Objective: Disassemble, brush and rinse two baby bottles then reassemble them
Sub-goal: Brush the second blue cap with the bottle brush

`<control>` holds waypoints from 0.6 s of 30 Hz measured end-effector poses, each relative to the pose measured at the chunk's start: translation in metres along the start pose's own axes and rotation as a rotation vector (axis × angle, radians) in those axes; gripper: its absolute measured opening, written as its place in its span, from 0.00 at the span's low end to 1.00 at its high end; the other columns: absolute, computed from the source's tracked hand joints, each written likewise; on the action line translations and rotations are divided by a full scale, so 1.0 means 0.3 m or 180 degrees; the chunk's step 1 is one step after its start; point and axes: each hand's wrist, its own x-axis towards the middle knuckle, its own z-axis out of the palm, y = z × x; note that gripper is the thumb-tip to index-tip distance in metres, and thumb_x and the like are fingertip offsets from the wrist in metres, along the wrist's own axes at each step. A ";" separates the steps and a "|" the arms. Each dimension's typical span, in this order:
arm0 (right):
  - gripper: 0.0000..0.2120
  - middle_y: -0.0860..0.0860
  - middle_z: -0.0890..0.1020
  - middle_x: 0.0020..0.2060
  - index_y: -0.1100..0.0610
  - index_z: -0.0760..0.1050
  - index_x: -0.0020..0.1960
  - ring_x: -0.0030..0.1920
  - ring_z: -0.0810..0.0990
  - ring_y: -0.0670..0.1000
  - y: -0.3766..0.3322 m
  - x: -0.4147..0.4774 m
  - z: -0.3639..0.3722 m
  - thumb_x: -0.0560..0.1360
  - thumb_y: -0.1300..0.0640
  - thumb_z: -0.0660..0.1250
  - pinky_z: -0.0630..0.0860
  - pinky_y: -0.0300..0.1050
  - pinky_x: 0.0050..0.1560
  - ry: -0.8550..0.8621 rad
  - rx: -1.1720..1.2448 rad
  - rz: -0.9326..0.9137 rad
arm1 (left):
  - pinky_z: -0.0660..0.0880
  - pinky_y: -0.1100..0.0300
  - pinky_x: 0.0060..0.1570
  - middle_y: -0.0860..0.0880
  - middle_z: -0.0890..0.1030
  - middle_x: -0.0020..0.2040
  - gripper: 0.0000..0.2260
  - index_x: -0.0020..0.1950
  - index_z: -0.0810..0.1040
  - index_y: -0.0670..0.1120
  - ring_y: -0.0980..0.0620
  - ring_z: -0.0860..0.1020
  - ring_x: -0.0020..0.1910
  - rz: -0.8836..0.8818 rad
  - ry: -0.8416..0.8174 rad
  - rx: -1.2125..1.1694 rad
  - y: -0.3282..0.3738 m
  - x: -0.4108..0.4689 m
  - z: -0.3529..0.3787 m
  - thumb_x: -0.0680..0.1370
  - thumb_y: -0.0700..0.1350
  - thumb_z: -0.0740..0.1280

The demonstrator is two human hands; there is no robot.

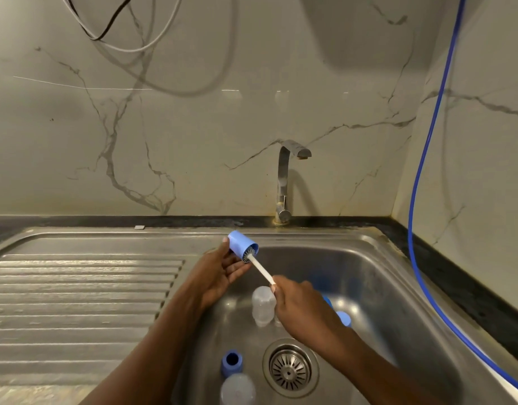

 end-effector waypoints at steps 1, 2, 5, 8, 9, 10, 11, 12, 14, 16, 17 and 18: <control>0.12 0.47 0.74 0.38 0.50 0.72 0.56 0.37 0.73 0.48 0.002 0.003 0.003 0.83 0.50 0.51 0.65 0.40 0.32 -0.0037 0.0023 -0.0017 | 0.83 0.57 0.42 0.37 0.82 0.54 0.19 0.64 0.73 0.39 0.46 0.84 0.45 -0.0024 0.0013 0.0012 0.002 -0.002 0.005 0.82 0.52 0.62; 0.13 0.47 0.75 0.39 0.50 0.74 0.57 0.38 0.74 0.49 -0.001 0.003 0.004 0.83 0.50 0.51 0.67 0.39 0.32 -0.0100 0.0162 -0.0021 | 0.83 0.57 0.42 0.37 0.82 0.54 0.19 0.63 0.74 0.38 0.45 0.84 0.46 -0.0028 0.0051 0.0034 0.003 -0.001 0.005 0.81 0.52 0.63; 0.13 0.48 0.72 0.33 0.49 0.74 0.60 0.28 0.70 0.45 -0.034 -0.005 -0.006 0.84 0.50 0.53 0.64 0.34 0.21 -0.0742 0.1599 0.0379 | 0.83 0.56 0.42 0.34 0.83 0.52 0.17 0.63 0.73 0.33 0.43 0.84 0.46 -0.0102 0.0012 -0.0395 0.014 -0.008 -0.011 0.80 0.45 0.65; 0.15 0.48 0.64 0.28 0.51 0.74 0.63 0.22 0.60 0.42 -0.064 -0.007 -0.059 0.84 0.49 0.53 0.59 0.34 0.19 -0.1721 0.3462 0.0894 | 0.83 0.53 0.42 0.32 0.81 0.55 0.20 0.64 0.71 0.32 0.40 0.85 0.48 -0.0175 -0.0424 -0.1390 0.029 -0.028 -0.027 0.77 0.43 0.63; 0.15 0.48 0.63 0.28 0.51 0.74 0.64 0.22 0.59 0.42 -0.069 -0.007 -0.074 0.84 0.49 0.53 0.59 0.33 0.18 -0.1932 0.3790 0.0948 | 0.83 0.52 0.44 0.32 0.81 0.57 0.20 0.65 0.71 0.33 0.40 0.84 0.50 -0.0168 -0.0528 -0.1553 0.031 -0.031 -0.032 0.77 0.44 0.63; 0.16 0.48 0.62 0.28 0.52 0.74 0.64 0.22 0.58 0.42 -0.071 -0.005 -0.081 0.84 0.49 0.53 0.59 0.33 0.18 -0.2019 0.3971 0.0971 | 0.83 0.51 0.47 0.33 0.80 0.59 0.20 0.65 0.71 0.34 0.41 0.84 0.51 -0.0157 -0.0555 -0.1543 0.028 -0.028 -0.036 0.78 0.46 0.62; 0.16 0.48 0.62 0.27 0.52 0.74 0.64 0.22 0.59 0.42 -0.074 -0.004 -0.082 0.84 0.49 0.53 0.59 0.33 0.18 -0.1984 0.3957 0.1013 | 0.83 0.50 0.48 0.34 0.80 0.59 0.18 0.64 0.71 0.35 0.41 0.84 0.52 -0.0131 -0.0505 -0.1382 0.020 -0.022 -0.037 0.80 0.47 0.61; 0.15 0.48 0.64 0.27 0.52 0.74 0.63 0.22 0.60 0.42 -0.077 -0.004 -0.074 0.84 0.49 0.53 0.60 0.34 0.18 -0.1819 0.3680 0.1004 | 0.82 0.50 0.49 0.35 0.81 0.58 0.16 0.62 0.72 0.36 0.42 0.84 0.51 -0.0045 -0.0355 -0.1070 0.010 -0.010 -0.041 0.81 0.47 0.61; 0.14 0.48 0.71 0.30 0.50 0.75 0.60 0.24 0.66 0.44 -0.074 -0.006 -0.048 0.84 0.49 0.52 0.65 0.37 0.22 -0.1163 0.2238 0.0728 | 0.81 0.56 0.42 0.38 0.81 0.49 0.07 0.56 0.74 0.40 0.48 0.83 0.41 0.0254 0.0108 -0.0299 -0.006 0.010 -0.049 0.81 0.42 0.62; 0.14 0.51 0.79 0.41 0.49 0.74 0.59 0.36 0.73 0.49 -0.046 -0.002 -0.018 0.83 0.49 0.52 0.72 0.43 0.34 -0.0468 0.0556 0.0239 | 0.81 0.60 0.37 0.40 0.80 0.43 0.06 0.55 0.75 0.40 0.51 0.82 0.34 0.0351 0.0331 0.0156 -0.009 0.016 -0.044 0.82 0.36 0.59; 0.13 0.51 0.80 0.45 0.49 0.74 0.58 0.40 0.73 0.50 -0.027 0.001 -0.007 0.83 0.50 0.51 0.70 0.45 0.39 -0.0285 0.0143 0.0115 | 0.82 0.59 0.39 0.40 0.81 0.44 0.07 0.57 0.75 0.39 0.50 0.83 0.36 0.0252 0.0309 0.0172 -0.010 0.015 -0.039 0.83 0.36 0.58; 0.13 0.51 0.79 0.45 0.49 0.73 0.57 0.41 0.71 0.51 -0.013 0.002 -0.002 0.83 0.50 0.51 0.68 0.46 0.41 -0.0201 -0.0001 0.0079 | 0.82 0.57 0.42 0.39 0.82 0.46 0.09 0.59 0.74 0.39 0.47 0.83 0.40 0.0109 0.0260 0.0122 -0.008 0.011 -0.029 0.84 0.39 0.57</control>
